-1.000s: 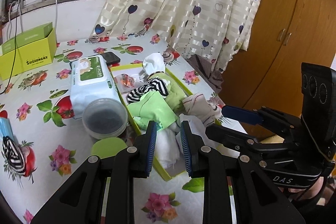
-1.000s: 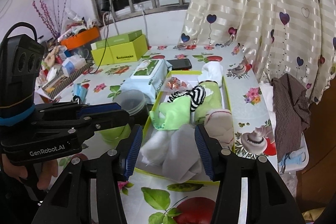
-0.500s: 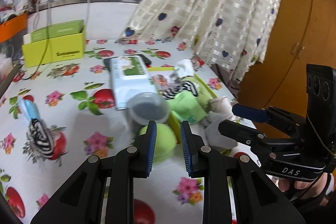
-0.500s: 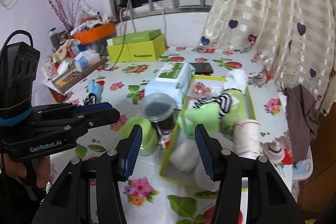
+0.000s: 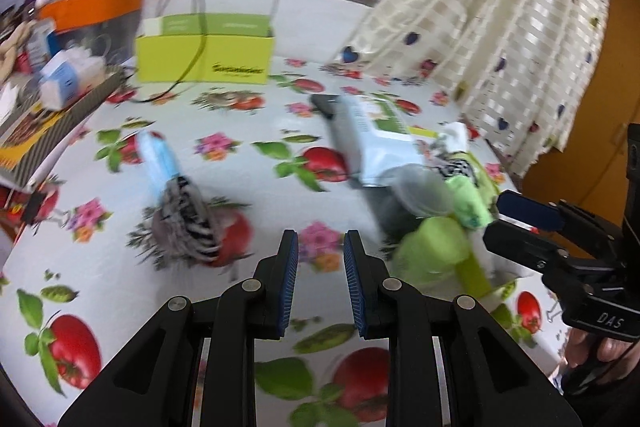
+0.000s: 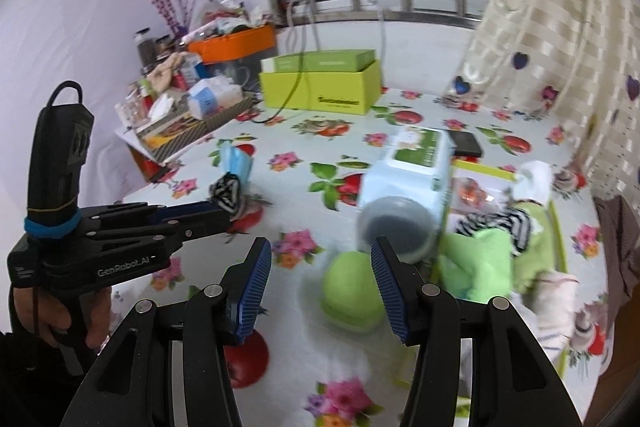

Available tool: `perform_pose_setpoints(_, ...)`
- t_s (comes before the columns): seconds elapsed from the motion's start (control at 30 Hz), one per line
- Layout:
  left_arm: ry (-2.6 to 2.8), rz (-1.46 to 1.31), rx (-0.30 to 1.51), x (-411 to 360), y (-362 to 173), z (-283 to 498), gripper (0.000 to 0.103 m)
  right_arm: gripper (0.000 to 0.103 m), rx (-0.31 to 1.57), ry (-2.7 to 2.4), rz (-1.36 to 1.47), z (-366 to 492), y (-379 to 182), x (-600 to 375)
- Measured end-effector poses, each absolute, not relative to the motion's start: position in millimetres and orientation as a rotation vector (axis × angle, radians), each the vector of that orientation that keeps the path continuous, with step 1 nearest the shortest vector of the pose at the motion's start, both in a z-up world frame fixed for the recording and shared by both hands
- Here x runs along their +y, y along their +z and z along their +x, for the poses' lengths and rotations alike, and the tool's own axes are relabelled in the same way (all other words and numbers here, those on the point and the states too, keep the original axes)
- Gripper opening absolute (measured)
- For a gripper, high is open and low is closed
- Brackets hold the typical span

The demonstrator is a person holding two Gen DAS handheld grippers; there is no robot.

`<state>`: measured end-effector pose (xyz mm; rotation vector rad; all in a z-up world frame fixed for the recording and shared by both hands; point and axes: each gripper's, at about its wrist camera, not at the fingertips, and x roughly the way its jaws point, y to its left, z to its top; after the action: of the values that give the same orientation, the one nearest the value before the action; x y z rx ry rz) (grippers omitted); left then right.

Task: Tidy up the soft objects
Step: 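Withdraw both tools from the tray toward the striped sock and mask, then grasp the black-white striped sock with the right tool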

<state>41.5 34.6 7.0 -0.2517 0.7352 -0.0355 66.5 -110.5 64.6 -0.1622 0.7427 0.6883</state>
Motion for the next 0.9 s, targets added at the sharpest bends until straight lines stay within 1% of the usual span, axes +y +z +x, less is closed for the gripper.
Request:
perform_pose_setpoints(0.33, 0.105, -0.327, 0.75, 98.3, -10.9, 26.4, 0.024, 0.052, 0.791, 0.823, -0.211, 72.5, 48.1, -45.1)
perform_pose_setpoints(0.5, 0.136, -0.352, 0.744, 120.0, -14.2, 23.0, 0.024, 0.052, 0.846, 0.885, -0.206, 83.1, 32.9, -11.0)
perform_pose_setpoints(0.63, 0.151, -0.366, 0.747, 135.3, -17.9, 23.5, 0.024, 0.056, 0.889, 0.917, -0.199, 95.0, 19.9, 15.4)
perform_pose_setpoints(0.9, 0.175, -0.404, 0.753, 162.3, -26.4, 27.7, 0.024, 0.057, 0.969, 0.918, -0.2, 120.3, -9.0, 60.8)
